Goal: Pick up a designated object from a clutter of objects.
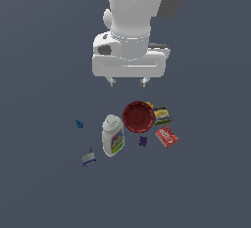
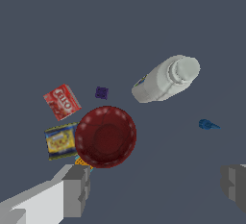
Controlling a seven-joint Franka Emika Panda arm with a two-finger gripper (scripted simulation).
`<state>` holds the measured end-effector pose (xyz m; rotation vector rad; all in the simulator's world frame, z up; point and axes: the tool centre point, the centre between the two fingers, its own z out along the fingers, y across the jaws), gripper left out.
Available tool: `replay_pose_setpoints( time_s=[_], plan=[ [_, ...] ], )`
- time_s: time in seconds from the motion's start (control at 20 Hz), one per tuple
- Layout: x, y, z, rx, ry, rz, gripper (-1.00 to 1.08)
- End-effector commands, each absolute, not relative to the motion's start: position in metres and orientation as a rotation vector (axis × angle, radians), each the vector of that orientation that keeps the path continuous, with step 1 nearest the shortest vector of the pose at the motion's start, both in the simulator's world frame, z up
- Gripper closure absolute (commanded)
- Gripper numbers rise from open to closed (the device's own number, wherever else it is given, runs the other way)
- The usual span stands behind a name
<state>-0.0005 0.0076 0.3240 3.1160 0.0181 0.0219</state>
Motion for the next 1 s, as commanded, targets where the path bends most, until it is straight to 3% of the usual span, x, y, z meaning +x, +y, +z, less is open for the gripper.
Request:
replay_pose_setpoints(
  time_s=[0.0,0.45,0.95],
  plan=[
    [-0.001,0.008,0.324,3.116,0.018,0.022,-0.92],
    [0.003,-0.019,0.327,3.119,-0.037,0.009,-0.92],
    [0.013,-0.004,0.309,3.112,0.032,0.008,-0.92]
  ],
)
